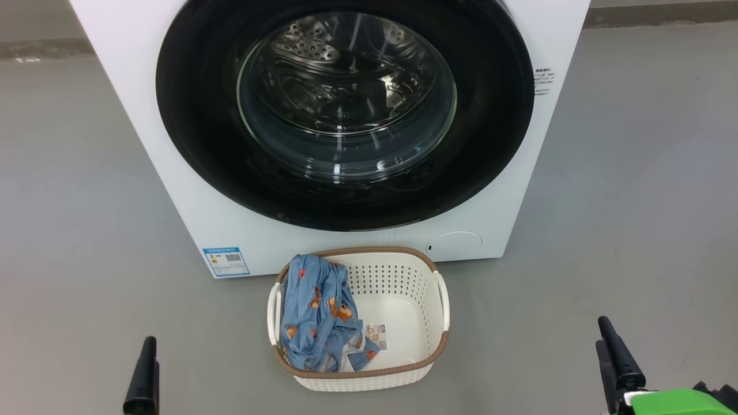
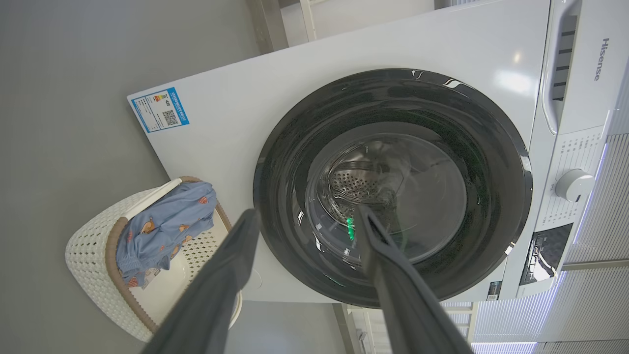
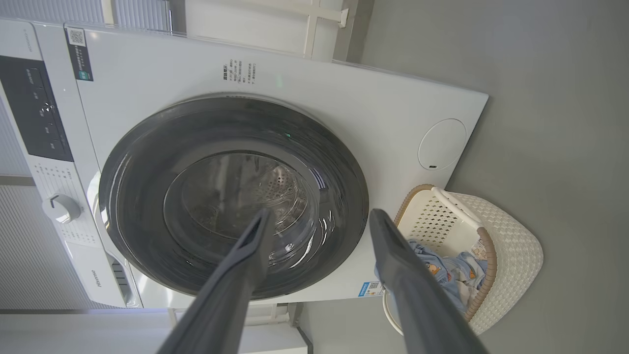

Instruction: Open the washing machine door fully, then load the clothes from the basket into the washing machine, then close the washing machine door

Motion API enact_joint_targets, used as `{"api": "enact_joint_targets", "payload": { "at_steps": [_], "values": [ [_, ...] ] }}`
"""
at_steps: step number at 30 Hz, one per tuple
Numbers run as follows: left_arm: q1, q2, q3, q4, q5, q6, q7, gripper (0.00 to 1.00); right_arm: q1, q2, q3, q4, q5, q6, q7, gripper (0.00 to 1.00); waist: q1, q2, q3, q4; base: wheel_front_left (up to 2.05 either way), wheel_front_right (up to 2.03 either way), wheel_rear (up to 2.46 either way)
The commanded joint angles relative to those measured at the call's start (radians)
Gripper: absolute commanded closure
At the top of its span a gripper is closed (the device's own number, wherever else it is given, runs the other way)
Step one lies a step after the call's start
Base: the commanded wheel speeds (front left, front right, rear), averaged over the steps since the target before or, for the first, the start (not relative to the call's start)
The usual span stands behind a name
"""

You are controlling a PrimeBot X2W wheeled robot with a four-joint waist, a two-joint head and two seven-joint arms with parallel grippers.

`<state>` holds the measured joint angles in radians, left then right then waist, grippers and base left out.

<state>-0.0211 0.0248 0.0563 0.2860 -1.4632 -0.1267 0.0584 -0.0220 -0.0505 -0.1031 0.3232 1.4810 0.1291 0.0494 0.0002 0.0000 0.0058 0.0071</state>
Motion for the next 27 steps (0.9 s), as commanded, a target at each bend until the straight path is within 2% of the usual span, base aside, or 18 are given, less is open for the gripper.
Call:
{"api": "enact_joint_targets", "payload": {
  "at_steps": [1,13,27],
  "values": [
    [-0.016,0.017,0.005,-0.036,0.038,-0.001,-0.015,0.00,-0.034,-0.017,0.015,-0.028,-0.031,0.000,-0.011,0.00,-0.0001,0.0000,0.001,0.001,0.00,0.00,0.00],
    [-0.005,0.019,-0.004,-0.052,0.235,-0.001,-0.051,0.00,-0.035,-0.035,0.040,-0.025,-0.204,0.000,-0.047,0.00,-0.0001,0.0000,0.003,0.005,0.00,0.00,0.00],
    [0.012,0.025,-0.018,-0.072,0.417,-0.002,-0.093,0.00,-0.030,-0.046,0.065,-0.031,-0.370,0.001,-0.087,0.00,-0.0001,0.0000,0.001,0.015,0.00,0.00,0.00]
  ]
}}
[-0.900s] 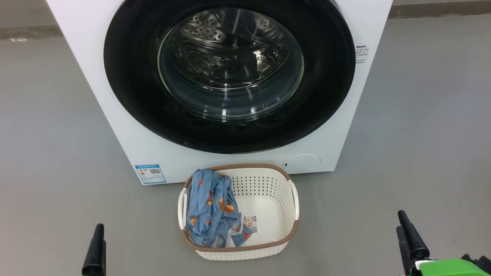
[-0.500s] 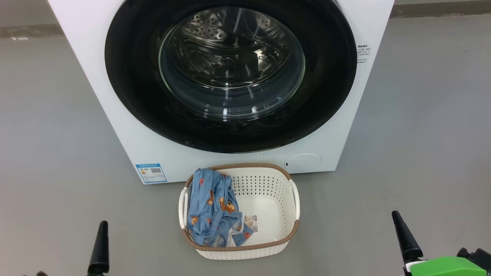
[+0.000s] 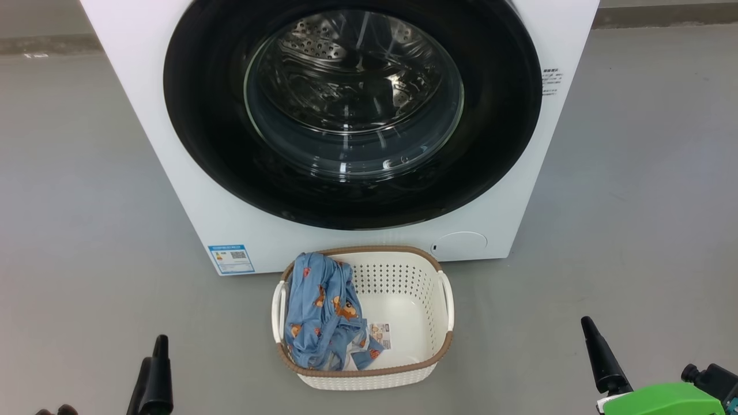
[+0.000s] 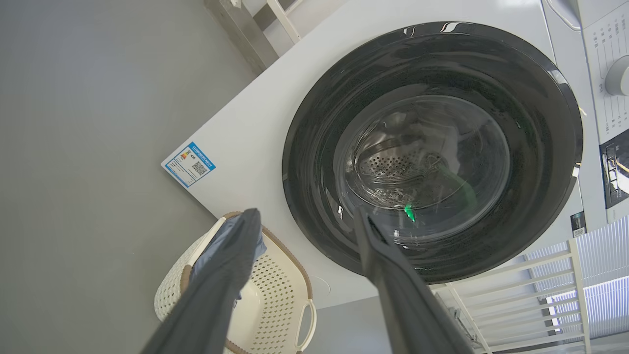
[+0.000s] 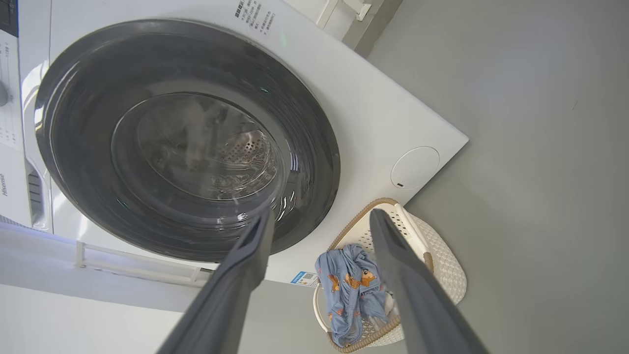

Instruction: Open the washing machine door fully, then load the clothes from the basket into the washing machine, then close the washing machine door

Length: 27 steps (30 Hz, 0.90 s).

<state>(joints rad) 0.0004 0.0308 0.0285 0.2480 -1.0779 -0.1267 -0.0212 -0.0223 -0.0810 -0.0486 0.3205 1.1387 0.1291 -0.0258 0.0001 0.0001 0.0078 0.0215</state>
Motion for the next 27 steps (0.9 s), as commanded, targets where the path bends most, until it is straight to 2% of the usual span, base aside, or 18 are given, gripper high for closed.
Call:
{"api": "enact_joint_targets", "payload": {
  "at_steps": [1,27],
  "values": [
    [-0.008,0.019,0.009,-0.036,0.044,-0.002,-0.016,0.00,-0.029,-0.017,0.011,-0.029,-0.038,0.001,-0.015,0.00,-0.0001,-0.0001,-0.001,0.001,0.00,0.00,0.00],
    [0.009,0.038,-0.013,-0.081,0.351,-0.003,-0.093,0.00,-0.025,-0.044,0.044,-0.048,-0.300,0.001,-0.091,0.00,-0.0001,-0.0001,0.016,0.013,0.00,0.00,0.00]
  ]
}}
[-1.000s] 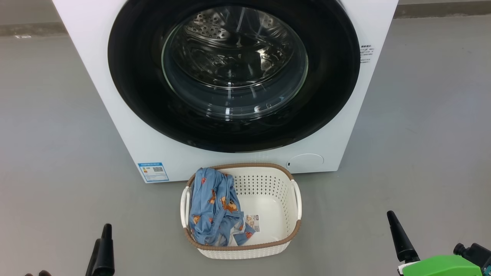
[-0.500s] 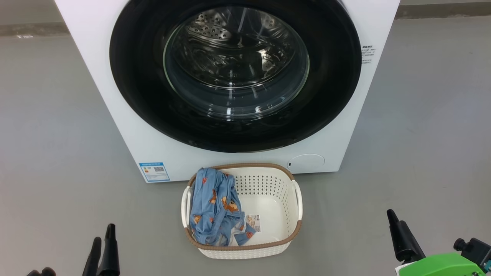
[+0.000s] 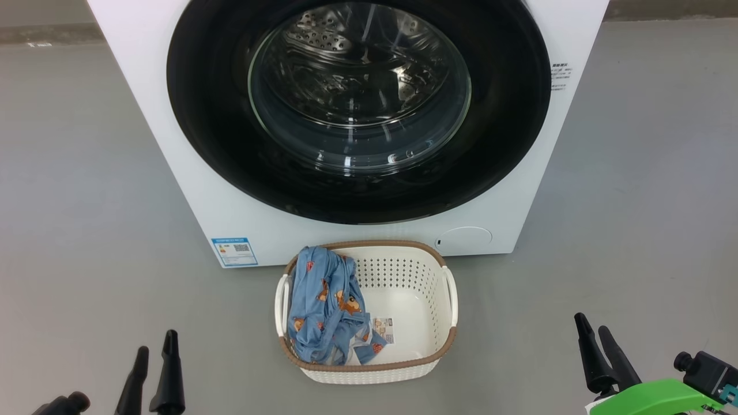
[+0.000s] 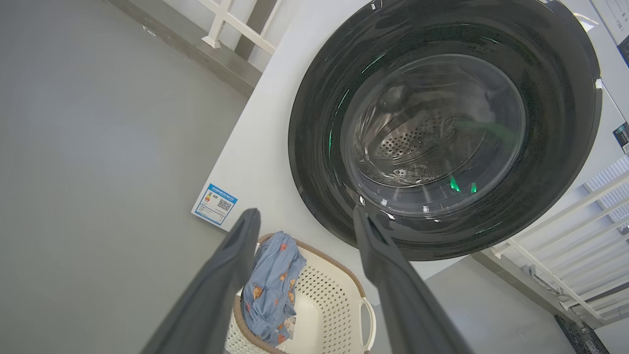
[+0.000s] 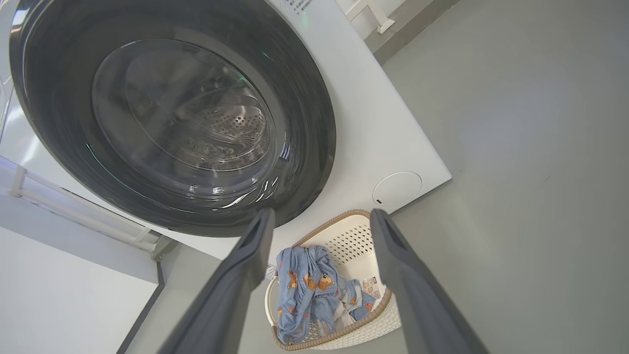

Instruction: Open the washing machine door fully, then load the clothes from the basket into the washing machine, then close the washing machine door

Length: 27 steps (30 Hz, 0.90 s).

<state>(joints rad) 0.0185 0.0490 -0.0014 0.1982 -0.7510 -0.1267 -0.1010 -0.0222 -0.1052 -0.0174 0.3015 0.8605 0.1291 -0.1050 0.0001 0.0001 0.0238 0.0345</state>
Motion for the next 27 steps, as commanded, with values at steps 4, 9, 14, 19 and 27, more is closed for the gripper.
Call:
{"api": "enact_joint_targets", "payload": {
  "at_steps": [4,9,14,19,27],
  "values": [
    [-0.007,0.022,0.014,-0.036,0.071,-0.003,-0.025,0.00,-0.025,-0.024,0.018,-0.031,-0.060,0.001,-0.024,0.00,-0.0001,-0.0001,0.003,0.003,0.00,0.00,0.00],
    [-0.005,0.025,0.010,-0.042,0.131,-0.003,-0.040,0.00,-0.026,-0.029,0.023,-0.035,-0.109,0.001,-0.038,0.00,-0.0001,-0.0001,0.007,0.004,0.00,0.00,0.00],
    [-0.005,0.030,0.006,-0.053,0.188,-0.003,-0.055,0.00,-0.026,-0.033,0.023,-0.041,-0.159,0.001,-0.053,0.00,-0.0001,-0.0001,0.013,0.007,0.00,0.00,0.00],
    [-0.003,0.034,0.004,-0.059,0.233,-0.003,-0.067,0.00,-0.025,-0.035,0.024,-0.044,-0.199,0.001,-0.065,0.00,-0.0001,-0.0001,0.016,0.008,0.00,0.00,0.00],
    [0.002,0.041,-0.002,-0.068,0.325,-0.003,-0.091,0.00,-0.021,-0.040,0.028,-0.051,-0.277,0.001,-0.088,0.00,-0.0001,-0.0001,0.016,0.010,0.00,0.00,0.00]
  ]
}}
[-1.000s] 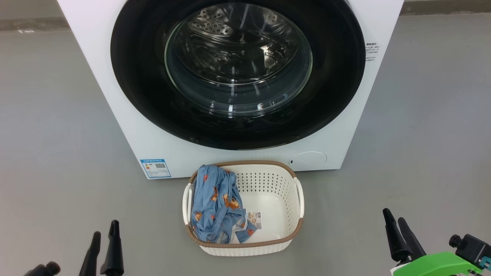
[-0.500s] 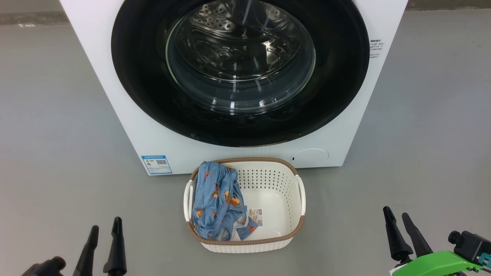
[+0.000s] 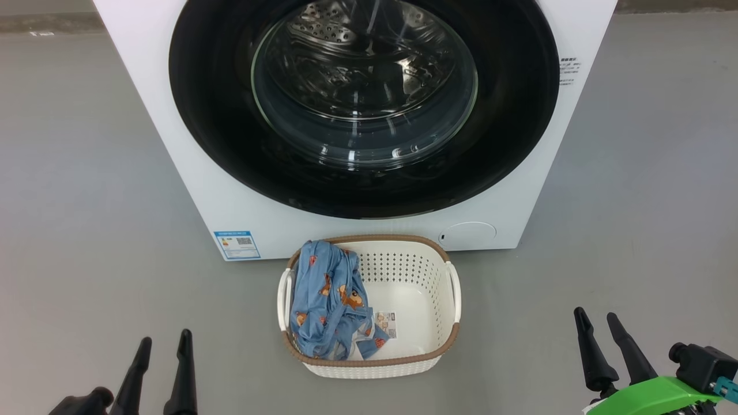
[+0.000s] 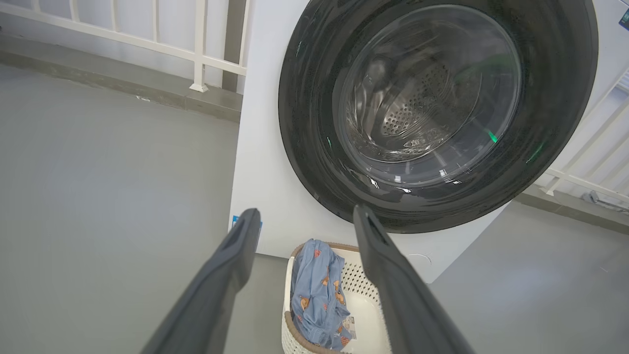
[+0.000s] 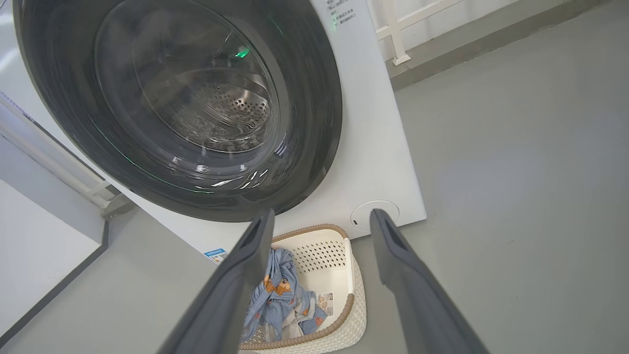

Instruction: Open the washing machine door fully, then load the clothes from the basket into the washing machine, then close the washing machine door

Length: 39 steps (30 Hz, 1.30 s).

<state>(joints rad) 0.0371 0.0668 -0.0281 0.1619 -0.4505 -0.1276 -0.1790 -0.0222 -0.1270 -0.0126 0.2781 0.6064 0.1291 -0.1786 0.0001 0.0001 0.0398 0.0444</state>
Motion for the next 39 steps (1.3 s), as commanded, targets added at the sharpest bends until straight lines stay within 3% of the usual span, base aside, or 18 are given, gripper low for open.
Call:
{"api": "enact_joint_targets", "payload": {
  "at_steps": [1,23,39],
  "values": [
    [-0.016,0.024,0.024,-0.033,0.036,-0.002,-0.016,0.00,-0.021,-0.019,0.023,-0.029,-0.033,0.001,-0.017,0.00,-0.0001,-0.0001,0.001,0.000,0.00,0.00,0.00],
    [-0.005,0.041,0.014,-0.059,0.286,-0.003,-0.081,0.00,0.001,-0.039,0.016,-0.047,-0.244,0.002,-0.082,0.00,-0.0001,-0.0001,0.009,0.004,0.00,0.00,0.00],
    [0.004,0.042,0.019,-0.053,0.277,-0.003,-0.083,0.00,0.019,-0.042,-0.004,-0.053,-0.240,0.002,-0.083,0.00,-0.0001,-0.0001,-0.002,-0.002,0.00,0.00,0.00]
  ]
}}
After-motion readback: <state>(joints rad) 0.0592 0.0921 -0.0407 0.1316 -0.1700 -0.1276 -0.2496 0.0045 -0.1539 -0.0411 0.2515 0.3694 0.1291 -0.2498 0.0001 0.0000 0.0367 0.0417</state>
